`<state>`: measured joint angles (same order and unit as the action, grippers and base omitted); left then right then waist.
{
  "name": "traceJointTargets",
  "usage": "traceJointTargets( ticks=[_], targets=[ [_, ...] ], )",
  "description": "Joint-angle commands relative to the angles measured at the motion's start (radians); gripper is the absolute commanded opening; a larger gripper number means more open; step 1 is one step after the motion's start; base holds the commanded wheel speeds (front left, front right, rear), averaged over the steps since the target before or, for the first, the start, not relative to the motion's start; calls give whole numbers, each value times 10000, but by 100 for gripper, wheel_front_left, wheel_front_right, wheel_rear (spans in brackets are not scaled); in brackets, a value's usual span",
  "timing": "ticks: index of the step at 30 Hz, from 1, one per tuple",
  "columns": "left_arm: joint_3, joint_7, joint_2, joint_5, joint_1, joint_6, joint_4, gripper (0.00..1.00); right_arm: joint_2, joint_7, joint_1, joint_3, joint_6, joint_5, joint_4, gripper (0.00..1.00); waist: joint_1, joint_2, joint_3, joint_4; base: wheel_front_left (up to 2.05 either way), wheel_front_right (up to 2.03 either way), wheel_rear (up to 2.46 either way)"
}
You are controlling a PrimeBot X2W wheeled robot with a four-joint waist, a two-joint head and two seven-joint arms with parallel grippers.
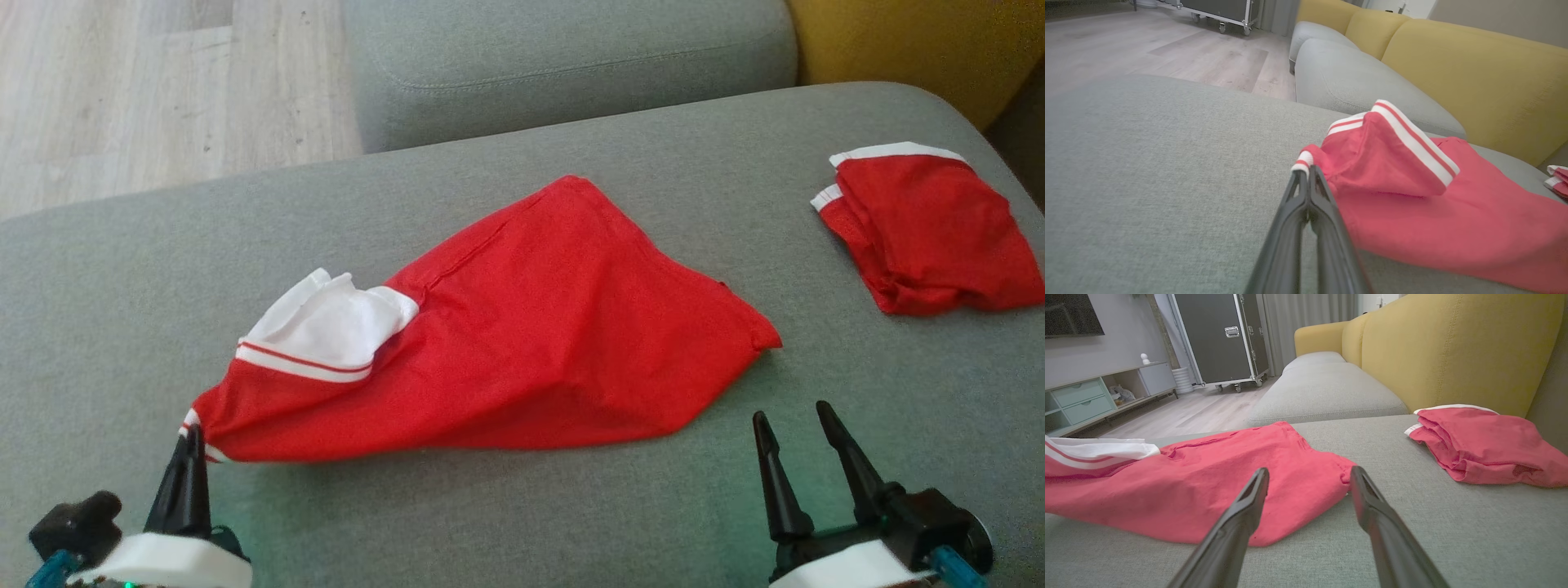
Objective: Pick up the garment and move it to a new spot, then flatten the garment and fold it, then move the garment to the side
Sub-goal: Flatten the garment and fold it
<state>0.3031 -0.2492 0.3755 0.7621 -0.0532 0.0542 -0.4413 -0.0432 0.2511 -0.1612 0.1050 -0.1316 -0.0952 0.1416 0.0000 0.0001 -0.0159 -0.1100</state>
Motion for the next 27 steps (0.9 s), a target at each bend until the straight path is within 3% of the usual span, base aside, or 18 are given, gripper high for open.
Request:
traceJointTargets(
  ticks=[1, 2, 6, 10, 12, 15, 20, 25, 26, 27],
  targets=[
    [-663, -124, 172, -168, -270, 6, 301, 74, -70, 107, 189, 217, 9, 89, -337, 100, 0, -1, -5, 90, 0, 0, 0],
    [-840, -124, 97, -298, -203, -53, 364, 100, -70, 107, 181, 246, 9, 103, -330, 100, 0, -1, -4, 122, 0, 0, 0],
    [-1175, -125, 162, -1239, -101, -395, 814, 100, -70, 107, 201, 229, 9, 94, -352, 100, 0, -1, -85, 258, 0, 0, 0],
    [-1084, -100, 865, -2566, -330, -946, 1618, 100, -70, 107, 190, 197, 9, 69, -391, 100, 0, -1, -222, 448, 0, 0, 0],
    [-1014, 291, 1221, -2814, -670, -1001, 2123, 100, -70, 107, 186, 201, 9, 59, -394, 100, 0, -1, -328, 571, 0, 0, 0],
    [-805, 1183, 1868, -3085, -1545, -698, 2808, 100, -70, 107, 273, 231, 9, 88, -403, 100, 0, -1, -570, 737, 0, 0, 0],
    [163, 3241, 2751, -3306, -3581, 425, 3157, 100, -70, 107, 678, 366, 9, 224, -417, 100, 0, -1, -1160, 854, 0, 0, 0],
    [1983, 5027, 3175, -2927, -5582, 751, 2747, 100, -70, 107, 1216, 482, 9, 330, -423, 100, 0, -1, -1842, 757, 0, 0, 0],
    [3019, 5583, 3363, -2376, -6279, 758, 2629, 100, -70, 107, 1383, 525, 9, 355, -406, 100, 0, -1, -2107, 686, 0, 0, 0],
    [3457, 5845, 3468, -2060, -6601, 759, 2518, 100, -70, 107, 1460, 557, 9, 357, -400, 100, 0, -1, -2232, 636, 0, 0, 0]
  ],
)
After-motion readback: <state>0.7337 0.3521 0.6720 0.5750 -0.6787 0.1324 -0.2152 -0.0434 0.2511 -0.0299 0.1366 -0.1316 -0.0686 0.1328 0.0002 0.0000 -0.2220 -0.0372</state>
